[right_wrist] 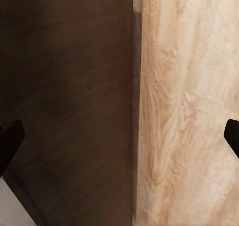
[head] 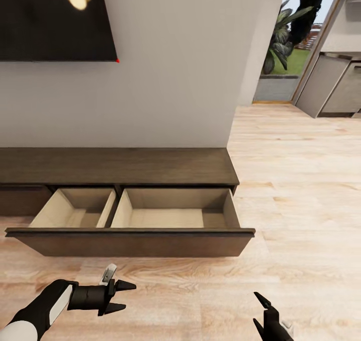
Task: Place each of the two pumpkins and all three candles from the living room inside a cabinet in the living room (use any cabinet), then make sure every cabinet is closed, and position the cauldron so it is next to a table in the living room.
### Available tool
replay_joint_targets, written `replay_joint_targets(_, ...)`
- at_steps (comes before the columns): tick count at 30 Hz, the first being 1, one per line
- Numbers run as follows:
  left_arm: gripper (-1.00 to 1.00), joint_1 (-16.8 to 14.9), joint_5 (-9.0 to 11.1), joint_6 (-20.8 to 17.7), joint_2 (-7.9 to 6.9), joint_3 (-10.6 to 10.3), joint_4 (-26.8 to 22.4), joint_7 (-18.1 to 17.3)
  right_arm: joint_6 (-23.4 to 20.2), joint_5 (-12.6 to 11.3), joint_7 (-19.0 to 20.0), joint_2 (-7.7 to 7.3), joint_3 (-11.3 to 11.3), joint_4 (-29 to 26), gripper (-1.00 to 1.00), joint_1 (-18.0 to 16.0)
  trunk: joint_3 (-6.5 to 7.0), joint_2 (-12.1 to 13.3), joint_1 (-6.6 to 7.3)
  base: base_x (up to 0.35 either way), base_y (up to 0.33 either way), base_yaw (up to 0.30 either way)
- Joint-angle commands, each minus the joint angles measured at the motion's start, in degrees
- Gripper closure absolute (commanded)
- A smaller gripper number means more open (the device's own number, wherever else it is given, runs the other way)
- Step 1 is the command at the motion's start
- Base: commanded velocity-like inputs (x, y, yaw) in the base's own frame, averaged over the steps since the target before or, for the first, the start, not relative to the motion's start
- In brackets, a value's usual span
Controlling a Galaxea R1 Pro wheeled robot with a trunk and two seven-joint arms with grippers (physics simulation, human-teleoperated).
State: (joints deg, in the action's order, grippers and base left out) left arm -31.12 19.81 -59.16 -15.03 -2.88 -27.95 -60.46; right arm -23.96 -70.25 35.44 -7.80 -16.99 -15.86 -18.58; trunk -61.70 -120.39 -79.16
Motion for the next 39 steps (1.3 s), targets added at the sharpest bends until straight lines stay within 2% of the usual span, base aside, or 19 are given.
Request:
replay_joint_targets(1, -1.0, 0.0, 0.0, 0.0, 0.0, 0.0, 0.0, 0.0, 0.5, 0.0, 0.0, 0.01, 0.0, 0.1, -1.0, 0.0, 0.18, 0.4, 0.23, 0.0, 0.0, 0.0)
replay_joint_targets(5, -1.0, 0.0, 0.0, 0.0, 0.06, 0.0, 0.0, 0.1, 3.8, 0.1, -0.1, 0.01, 0.2, 1.4, -1.0, 0.6, 0.9, 2.0, 1.1, 0.0, 0.0, 0.0)
replay_joint_targets(7, -1.0, 0.0, 0.0, 0.0, 0.08, 0.0, 0.0, 0.5, 4.3, 0.2, -0.8, -0.49, 0.3, 1.6, -1.0, 0.7, 1.26, 2.8, 1.54, 0.0, 0.0, 0.0)
replay_joint_targets(9, -1.0, 0.0, 0.0, 0.0, 0.11, 0.0, 0.0, 1.1, 4.6, 0.6, -3.1, -1.37, 0.6, 1.7, -1.0, 0.7, 1.62, 3.6, 1.98, 0.0, 0.0, 0.0)
replay_joint_targets(12, -1.0, 0.0, 0.0, 0.0, 0.34, 0.0, 0.0, 2.4, 4.5, 2.7, -8.8, -2.14, 1.8, 1.6, -1.0, 0.7, 2.16, 4.8, 2.64, 0.0, 0.0, 0.0)
replay_joint_targets(15, -1.0, 0.0, 0.0, 0.2, 0.72, 0.1, 0.0, 5.1, 4.5, 5.4, -14.7, -2.44, 2.6, 1.3, -1.0, 0.7, 2.7, 6.0, 3.3, 0.0, 0.0, 0.0)
replay_joint_targets(22, -1.0, 0.0, -0.1, 0.7, 1.74, 0.3, 0.0, 12.9, 6.5, 7.1, -18.9, -2.56, 3.2, 1.1, -1.0, 0.8, 3.95, 8.8, 4.84, 0.0, 0.0, 0.0)
replay_joint_targets(27, -1.0, 0.0, 0.0, 3.5, 2.9, 0.6, 0.0, 22.1, 9.5, 12.4, -24.0, -2.66, 3.3, 1.0, -1.0, 0.8, 4.85, 10.8, 5.94, 0.0, 0.0, 0.0)
replay_joint_targets(29, -1.0, 0.0, 0.1, 4.8, 3.62, 0.7, 0.0, 26.9, 10.7, 14.9, -25.6, -2.76, 3.3, 1.0, -1.0, 0.8, 5.21, 11.6, 6.38, 0.0, 0.0, 0.0)
replay_joint_targets(36, -1.0, 0.0, 0.2, 10.5, 6.42, 0.8, 0.0, 40.6, 13.8, 17.9, -27.8, -2.79, 3.4, 1.0, -1.0, 0.7, 6.47, 14.5, 7.91, 0.0, 0.0, 0.0)
replay_joint_targets(39, -1.0, 0.0, 0.3, 12.5, 7.63, 0.8, 0.0, 48.4, 14.5, 21.7, -30.9, -2.71, 3.4, 0.7, -1.0, 0.7, 7.01, 15.7, 8.57, 0.0, 0.0, 0.0)
